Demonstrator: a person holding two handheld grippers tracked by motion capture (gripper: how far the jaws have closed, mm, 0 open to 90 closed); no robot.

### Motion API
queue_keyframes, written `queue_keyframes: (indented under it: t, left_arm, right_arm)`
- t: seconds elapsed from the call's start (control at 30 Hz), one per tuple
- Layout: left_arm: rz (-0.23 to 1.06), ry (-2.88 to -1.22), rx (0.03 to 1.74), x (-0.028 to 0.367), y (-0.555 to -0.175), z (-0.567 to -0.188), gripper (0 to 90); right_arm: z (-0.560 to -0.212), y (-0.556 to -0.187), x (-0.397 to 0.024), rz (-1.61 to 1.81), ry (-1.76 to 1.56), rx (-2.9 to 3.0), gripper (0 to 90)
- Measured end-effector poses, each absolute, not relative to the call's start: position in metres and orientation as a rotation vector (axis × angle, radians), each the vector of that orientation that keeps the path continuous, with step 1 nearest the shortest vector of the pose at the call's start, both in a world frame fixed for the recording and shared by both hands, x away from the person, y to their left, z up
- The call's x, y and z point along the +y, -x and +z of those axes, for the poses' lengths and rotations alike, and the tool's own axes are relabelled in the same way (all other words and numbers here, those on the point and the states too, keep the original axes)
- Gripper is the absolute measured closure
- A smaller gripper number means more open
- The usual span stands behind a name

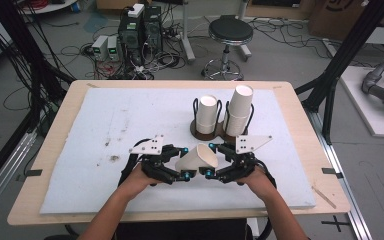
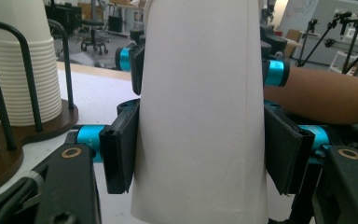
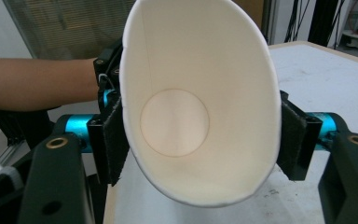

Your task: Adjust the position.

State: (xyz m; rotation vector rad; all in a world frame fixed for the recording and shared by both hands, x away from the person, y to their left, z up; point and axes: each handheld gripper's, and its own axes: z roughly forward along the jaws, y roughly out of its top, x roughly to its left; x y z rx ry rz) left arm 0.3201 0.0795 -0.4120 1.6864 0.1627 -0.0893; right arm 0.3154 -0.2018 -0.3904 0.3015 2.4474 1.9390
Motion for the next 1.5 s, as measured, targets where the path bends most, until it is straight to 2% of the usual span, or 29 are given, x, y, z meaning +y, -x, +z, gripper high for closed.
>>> queue_keyframes:
  t: [0.2,0.63,0.83,1.03,1.17,1.27,1.5]
  left_arm:
    - [0.003,-1.817,0.180,0.074,-0.317,-0.409,25.1]
    - [0.079,-1.865,0.163,0.075,-0.318,-0.399,25.7]
    - [0.059,-1.876,0.132,0.071,-0.318,-0.401,32.3]
    - [0.048,-1.890,0.111,0.070,-0.318,-0.402,35.1]
    - [0.031,-1.869,0.117,0.070,-0.318,-0.404,35.9]
    - [0.013,-1.832,0.131,0.070,-0.318,-0.406,36.0]
    - [-0.028,-1.665,0.201,0.074,-0.320,-0.415,35.8]
  right_arm:
    - [-0.390,-0.315,-0.201,1.873,-0.290,2.468,33.3]
    - [-0.388,-0.317,-0.203,1.823,-0.323,2.496,33.8]
    - [-0.388,-0.316,-0.203,1.822,-0.321,2.508,33.8]
    - [-0.388,-0.317,-0.203,1.841,-0.315,2.515,34.4]
    - [-0.387,-0.317,-0.203,1.861,-0.320,2.510,34.3]
    - [-0.387,-0.317,-0.203,1.886,-0.339,2.494,30.9]
    - [-0.385,-0.316,-0.206,2.006,-0.410,2.382,23.6]
